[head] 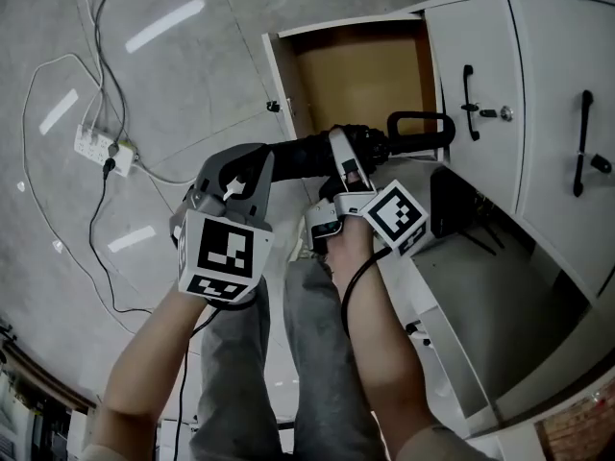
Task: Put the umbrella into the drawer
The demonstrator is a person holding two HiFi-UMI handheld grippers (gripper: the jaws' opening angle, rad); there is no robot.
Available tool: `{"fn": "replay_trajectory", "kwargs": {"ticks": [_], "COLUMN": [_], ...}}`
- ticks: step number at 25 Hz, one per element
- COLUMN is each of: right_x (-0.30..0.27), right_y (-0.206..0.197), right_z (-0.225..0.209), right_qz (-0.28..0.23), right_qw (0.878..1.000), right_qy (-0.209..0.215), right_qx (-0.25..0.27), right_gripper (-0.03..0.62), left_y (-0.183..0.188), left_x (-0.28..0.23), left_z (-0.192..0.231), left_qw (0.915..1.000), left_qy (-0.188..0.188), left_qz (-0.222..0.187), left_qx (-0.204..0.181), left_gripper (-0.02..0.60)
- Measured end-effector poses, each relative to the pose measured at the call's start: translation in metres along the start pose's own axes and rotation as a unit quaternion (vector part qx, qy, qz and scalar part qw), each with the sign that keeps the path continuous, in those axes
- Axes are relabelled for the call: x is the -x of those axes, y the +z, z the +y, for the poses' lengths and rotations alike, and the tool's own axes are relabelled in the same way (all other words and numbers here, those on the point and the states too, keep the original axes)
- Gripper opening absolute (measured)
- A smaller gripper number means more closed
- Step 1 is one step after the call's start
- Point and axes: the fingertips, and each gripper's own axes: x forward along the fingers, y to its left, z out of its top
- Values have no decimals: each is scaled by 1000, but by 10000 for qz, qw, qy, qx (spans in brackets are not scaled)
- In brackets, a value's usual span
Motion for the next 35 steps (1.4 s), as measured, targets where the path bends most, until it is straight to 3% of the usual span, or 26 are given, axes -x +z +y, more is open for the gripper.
{"fn": "replay_trajectory", "kwargs": {"ticks": [8,13,16,24,35], "right_x": [-21,-32,-38,-45,-50], "right_y": [4,2,1,7,28], "right_z": [-44,-56,-63,-85,-98], "right_qz": [284,523,628,479,200], "right_qw": [9973,9964,9920,9781,9755], "right_qy": [-12,-10,44,55,-188], "right_qx": [-671,-664,-1095,-2026,-2185], "right_gripper": [270,273,273,282,288], "left_y": [-8,-13,-17,-18,-26], "left_x": [-24,-40,-47,-61,-77], "left_z": [-2,-10,-13,-17,-20], "left_qw": [9999,9997,9994,9989,9972], "left_qy": [-58,-172,-250,-357,-512], "left_qz": [87,153,223,302,521], "left_qx": [31,19,-17,-73,-159], "left_gripper": [8,8,8,8,8]}}
